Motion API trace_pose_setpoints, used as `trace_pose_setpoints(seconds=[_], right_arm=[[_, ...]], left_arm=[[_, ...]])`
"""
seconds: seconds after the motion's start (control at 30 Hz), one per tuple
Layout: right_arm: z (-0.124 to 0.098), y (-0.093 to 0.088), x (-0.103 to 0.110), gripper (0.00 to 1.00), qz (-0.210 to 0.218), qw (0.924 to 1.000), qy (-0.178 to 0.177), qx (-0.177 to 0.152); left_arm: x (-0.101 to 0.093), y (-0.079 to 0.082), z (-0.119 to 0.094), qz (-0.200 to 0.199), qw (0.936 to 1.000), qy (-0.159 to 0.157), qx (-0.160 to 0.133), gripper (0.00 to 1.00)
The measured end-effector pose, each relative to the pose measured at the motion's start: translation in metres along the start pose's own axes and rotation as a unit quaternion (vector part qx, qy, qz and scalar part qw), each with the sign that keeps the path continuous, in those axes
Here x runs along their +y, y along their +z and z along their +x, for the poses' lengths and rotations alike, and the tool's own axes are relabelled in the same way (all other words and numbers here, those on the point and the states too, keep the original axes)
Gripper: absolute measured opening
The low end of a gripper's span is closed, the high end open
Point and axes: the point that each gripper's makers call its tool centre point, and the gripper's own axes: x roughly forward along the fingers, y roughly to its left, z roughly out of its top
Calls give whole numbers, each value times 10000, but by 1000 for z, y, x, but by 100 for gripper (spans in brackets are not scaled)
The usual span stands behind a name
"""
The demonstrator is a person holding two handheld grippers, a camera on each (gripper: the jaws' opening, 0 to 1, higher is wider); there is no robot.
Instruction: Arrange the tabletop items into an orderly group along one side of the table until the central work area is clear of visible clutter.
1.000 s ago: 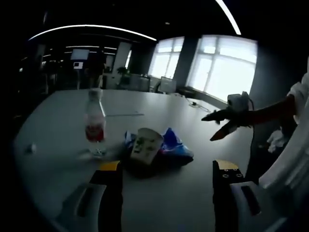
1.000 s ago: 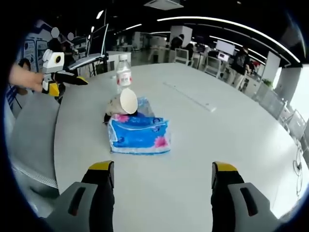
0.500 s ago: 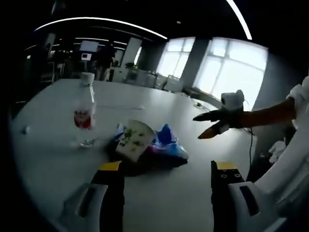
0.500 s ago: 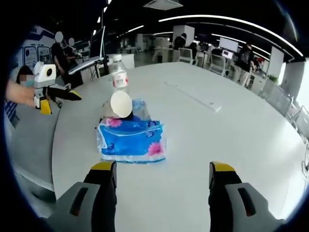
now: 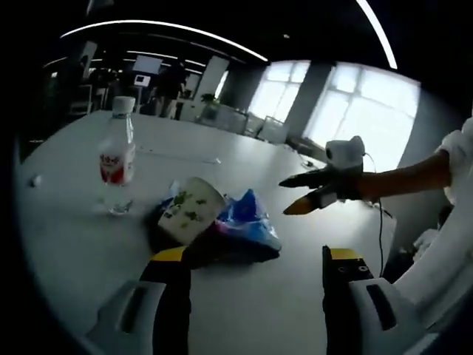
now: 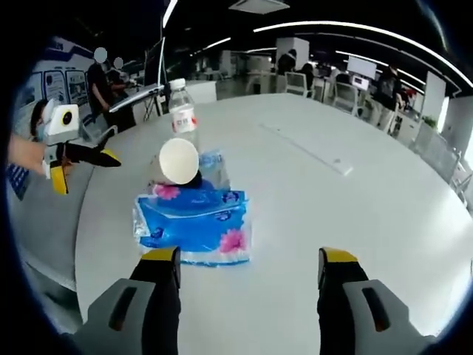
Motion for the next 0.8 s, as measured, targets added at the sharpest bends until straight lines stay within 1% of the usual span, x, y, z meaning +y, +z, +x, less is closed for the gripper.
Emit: trace_pose_setpoints(seconds=[0.13,0.27,0.5,0.6,0.7,0.8], right_arm=[[7,1,-2,72,-65,9999,103,28],[12,0,-7,72,-97,9998,181,45],[22,0,-14,70,47,9996,283,36],[27,3,-13,68,129,9992,369,-3],[33,3,-10,67,79,9988,476,13],[36,3,-6,64,108,9981,614,12]], left_arm=[[2,-5,3,-46,9999,99,58,68],[2,-5,7,-144,9997,172,0,67],[-9,-5,22,-288,9994,160,-96,66],[-11,-6,30,-312,9993,166,-78,66],[-13,-7,37,-381,9991,171,-71,66],[-15,-8,43,-449,9988,174,-94,65]])
